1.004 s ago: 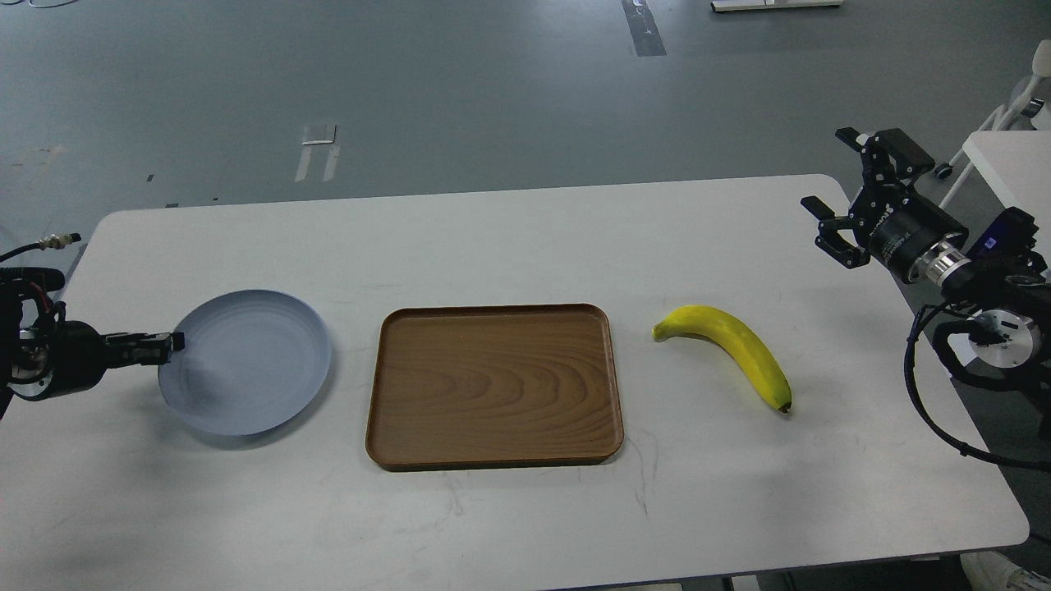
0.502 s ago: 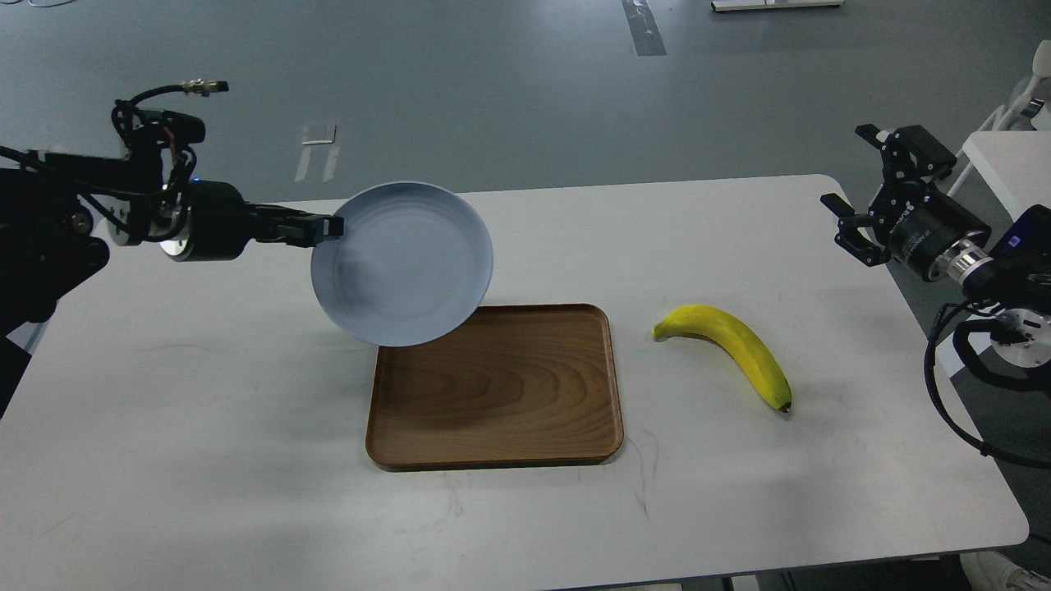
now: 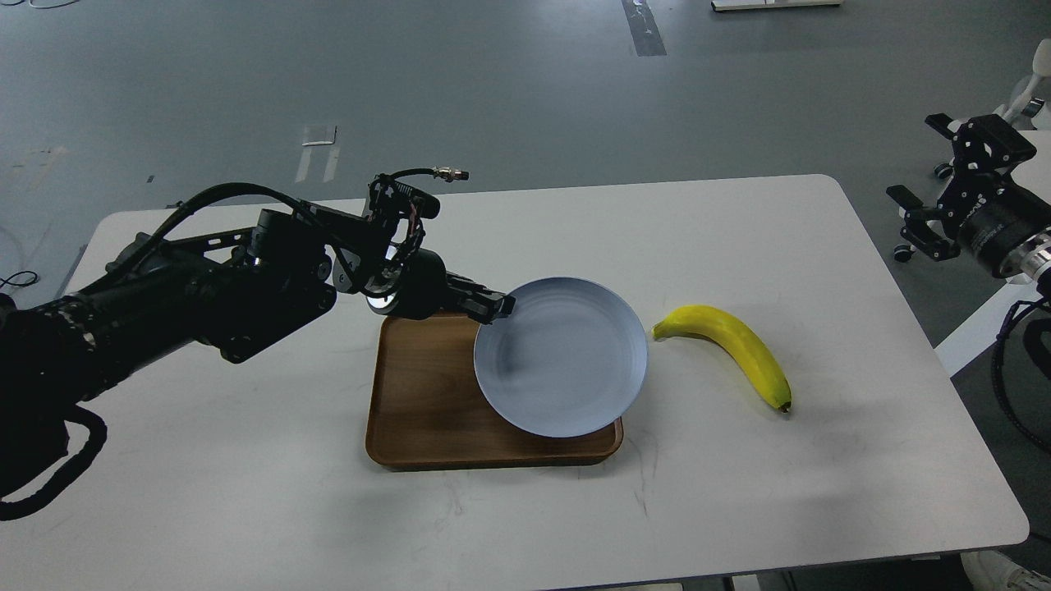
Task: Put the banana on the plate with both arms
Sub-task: 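Lift the plate with the left gripper and lower it onto the wooden tray, then release the plate and raise the left gripper back to rest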
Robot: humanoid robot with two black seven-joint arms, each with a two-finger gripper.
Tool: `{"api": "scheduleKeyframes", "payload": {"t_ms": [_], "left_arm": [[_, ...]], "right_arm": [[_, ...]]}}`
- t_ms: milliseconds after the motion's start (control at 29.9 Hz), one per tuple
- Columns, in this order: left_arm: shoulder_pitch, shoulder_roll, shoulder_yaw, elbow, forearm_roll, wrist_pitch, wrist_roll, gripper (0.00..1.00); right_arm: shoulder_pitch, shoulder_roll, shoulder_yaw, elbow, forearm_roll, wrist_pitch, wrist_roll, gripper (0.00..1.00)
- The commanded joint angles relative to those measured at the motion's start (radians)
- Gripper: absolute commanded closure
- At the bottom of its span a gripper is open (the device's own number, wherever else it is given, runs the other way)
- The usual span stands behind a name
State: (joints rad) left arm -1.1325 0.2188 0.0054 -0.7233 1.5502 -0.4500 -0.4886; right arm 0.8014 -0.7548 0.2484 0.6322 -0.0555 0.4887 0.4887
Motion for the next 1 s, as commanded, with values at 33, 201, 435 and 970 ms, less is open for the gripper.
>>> {"api": "scheduleKeyframes", "payload": {"t_ms": [33, 201, 435, 970], "left_arm": [[0.014, -0.067, 0.021, 0.088, -0.001, 0.016, 0.0, 1.0], [0.042, -0.09, 0.053, 0.169, -0.001, 0.06, 0.0, 1.0], [0.045, -0.078, 0.094, 0.186, -0.004, 0.073, 0.0, 1.0], [-0.121, 0.003, 0.067, 0.151, -0.398, -0.036, 0.0, 0.0]], "right_arm": [[-0.002, -0.005, 0.002, 0.006, 0.0, 0.0, 0.0, 0.0], [-0.007, -0.005, 0.005, 0.009, 0.0, 0.0, 0.0, 0.0], [-0.008, -0.005, 0.003, 0.012, 0.0, 0.0, 0.0, 0.0], [-0.008, -0.005, 0.0, 0.017, -0.001, 0.0, 0.0, 0.0]]}}
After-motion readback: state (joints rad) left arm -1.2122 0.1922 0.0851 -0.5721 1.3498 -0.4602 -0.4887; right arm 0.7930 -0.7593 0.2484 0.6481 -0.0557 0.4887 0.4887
